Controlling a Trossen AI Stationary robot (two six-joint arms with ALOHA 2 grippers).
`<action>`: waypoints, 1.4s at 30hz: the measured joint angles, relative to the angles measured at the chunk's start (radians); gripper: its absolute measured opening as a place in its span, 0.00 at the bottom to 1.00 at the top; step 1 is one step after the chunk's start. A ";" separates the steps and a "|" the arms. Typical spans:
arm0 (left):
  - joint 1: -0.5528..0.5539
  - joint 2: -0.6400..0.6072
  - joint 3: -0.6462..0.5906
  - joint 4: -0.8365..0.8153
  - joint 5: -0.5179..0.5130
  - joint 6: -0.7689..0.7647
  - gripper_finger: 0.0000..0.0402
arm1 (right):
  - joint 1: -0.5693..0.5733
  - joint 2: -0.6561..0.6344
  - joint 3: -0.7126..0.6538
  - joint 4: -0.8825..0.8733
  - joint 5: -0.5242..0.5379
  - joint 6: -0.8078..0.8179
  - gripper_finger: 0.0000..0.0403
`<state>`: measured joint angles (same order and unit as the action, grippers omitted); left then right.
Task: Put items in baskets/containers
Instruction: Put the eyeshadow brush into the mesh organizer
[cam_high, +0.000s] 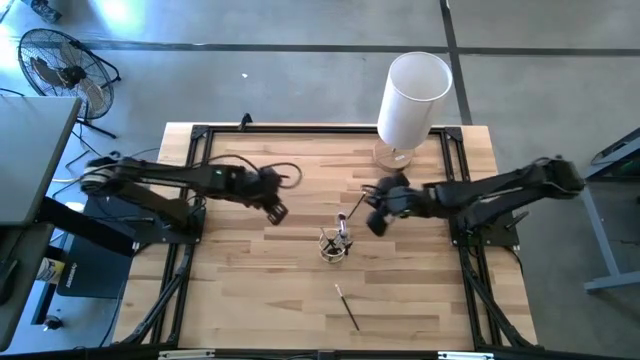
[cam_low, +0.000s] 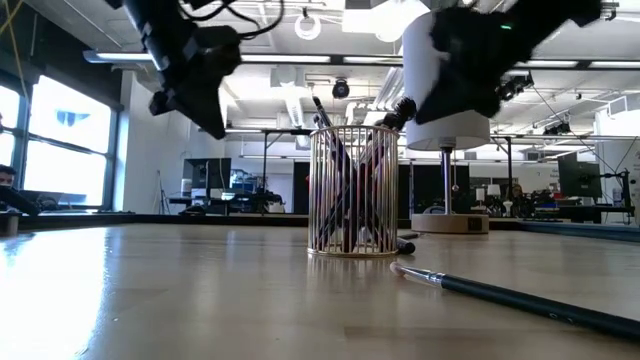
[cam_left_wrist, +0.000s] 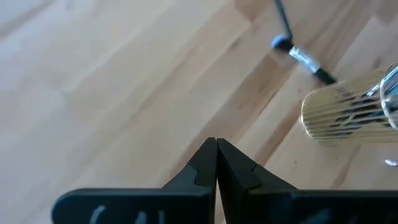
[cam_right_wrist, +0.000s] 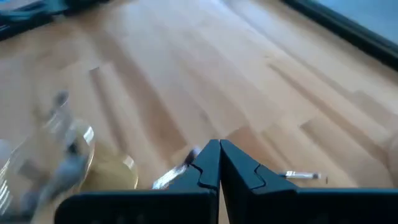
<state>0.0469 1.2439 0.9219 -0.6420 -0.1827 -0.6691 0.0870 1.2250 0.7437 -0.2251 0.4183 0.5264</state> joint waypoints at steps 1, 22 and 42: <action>0.017 -0.034 -0.023 0.005 0.010 0.020 0.00 | -0.006 0.051 0.049 -0.033 0.025 0.026 0.00; 0.224 -0.241 -0.151 -0.010 0.257 0.412 0.00 | -0.254 0.538 0.436 -0.586 -0.051 0.915 0.14; 0.223 -0.240 -0.151 -0.004 0.257 0.466 0.00 | -0.381 0.536 0.230 -0.333 -0.137 1.046 0.30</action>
<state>0.2703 1.0035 0.7708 -0.6464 0.0746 -0.2030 -0.2940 1.7611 0.9739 -0.5583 0.2814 1.5723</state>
